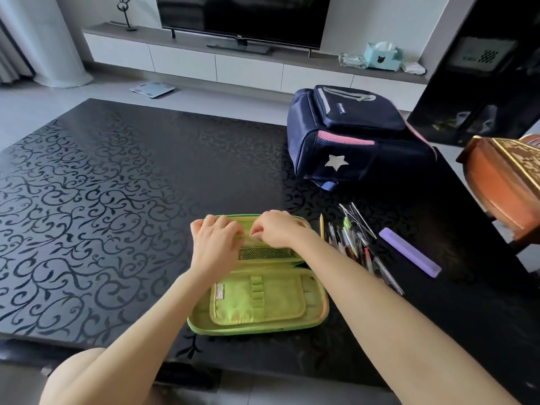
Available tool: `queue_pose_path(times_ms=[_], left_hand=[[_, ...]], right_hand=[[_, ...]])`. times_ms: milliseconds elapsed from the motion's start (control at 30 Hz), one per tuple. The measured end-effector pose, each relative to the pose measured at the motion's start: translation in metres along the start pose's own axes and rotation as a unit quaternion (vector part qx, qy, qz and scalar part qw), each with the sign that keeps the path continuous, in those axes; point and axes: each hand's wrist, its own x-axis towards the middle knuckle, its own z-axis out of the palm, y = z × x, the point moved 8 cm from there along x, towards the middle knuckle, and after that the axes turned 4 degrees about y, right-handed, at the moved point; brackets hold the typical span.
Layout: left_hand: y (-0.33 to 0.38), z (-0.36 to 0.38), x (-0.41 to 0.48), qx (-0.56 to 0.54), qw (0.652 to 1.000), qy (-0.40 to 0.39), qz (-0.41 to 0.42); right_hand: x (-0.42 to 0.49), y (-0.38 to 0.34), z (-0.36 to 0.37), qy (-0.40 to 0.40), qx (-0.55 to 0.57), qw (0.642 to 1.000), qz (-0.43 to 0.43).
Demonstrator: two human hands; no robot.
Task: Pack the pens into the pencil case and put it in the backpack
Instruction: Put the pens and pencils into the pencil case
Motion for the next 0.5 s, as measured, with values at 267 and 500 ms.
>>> queue_pose_path(times_ms=[267, 500], left_hand=[[-0.006, 0.006, -0.001, -0.012, 1.000, 0.012, -0.001], [0.010, 0.029, -0.005, -0.069, 0.995, -0.069, 0.004]], right_hand=[[-0.114, 0.109, -0.045, 0.388, 0.025, 0.903, 0.185], [-0.137, 0.193, -0.015, 0.299, 0.026, 0.916, 0.267]])
